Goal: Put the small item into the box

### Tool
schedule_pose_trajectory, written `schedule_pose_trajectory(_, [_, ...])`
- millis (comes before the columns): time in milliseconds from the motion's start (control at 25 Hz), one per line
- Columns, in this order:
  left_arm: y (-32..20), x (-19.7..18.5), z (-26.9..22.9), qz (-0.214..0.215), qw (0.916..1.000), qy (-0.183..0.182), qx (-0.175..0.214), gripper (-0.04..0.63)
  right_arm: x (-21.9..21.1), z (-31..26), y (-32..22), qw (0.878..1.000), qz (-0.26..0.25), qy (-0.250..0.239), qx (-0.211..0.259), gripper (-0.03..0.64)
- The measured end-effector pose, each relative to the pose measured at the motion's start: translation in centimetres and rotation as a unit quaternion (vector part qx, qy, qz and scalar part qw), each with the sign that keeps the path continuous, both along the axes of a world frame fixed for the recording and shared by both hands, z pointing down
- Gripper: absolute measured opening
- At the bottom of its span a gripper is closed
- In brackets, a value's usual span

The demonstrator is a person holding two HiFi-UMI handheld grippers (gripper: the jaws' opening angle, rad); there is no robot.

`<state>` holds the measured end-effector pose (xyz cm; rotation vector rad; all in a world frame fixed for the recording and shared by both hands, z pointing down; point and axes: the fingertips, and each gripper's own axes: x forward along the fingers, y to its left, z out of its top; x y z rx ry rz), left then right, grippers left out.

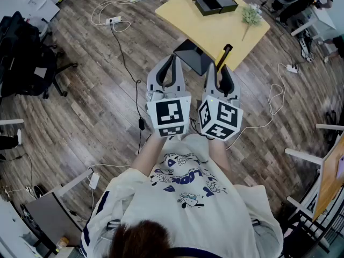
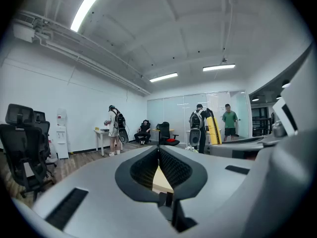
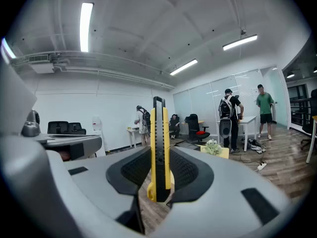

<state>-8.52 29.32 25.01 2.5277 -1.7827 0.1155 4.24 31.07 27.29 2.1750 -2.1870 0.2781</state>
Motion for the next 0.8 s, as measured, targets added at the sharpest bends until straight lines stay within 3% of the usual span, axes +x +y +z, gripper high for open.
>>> schedule_pose_trajectory(800, [-3.5,1.5,0.7,-0.022,0.9997,-0.002,-0.007,0.020,1.6,0.5,-4.0,1.000,-0.022,-0.006,-0.003,0.127])
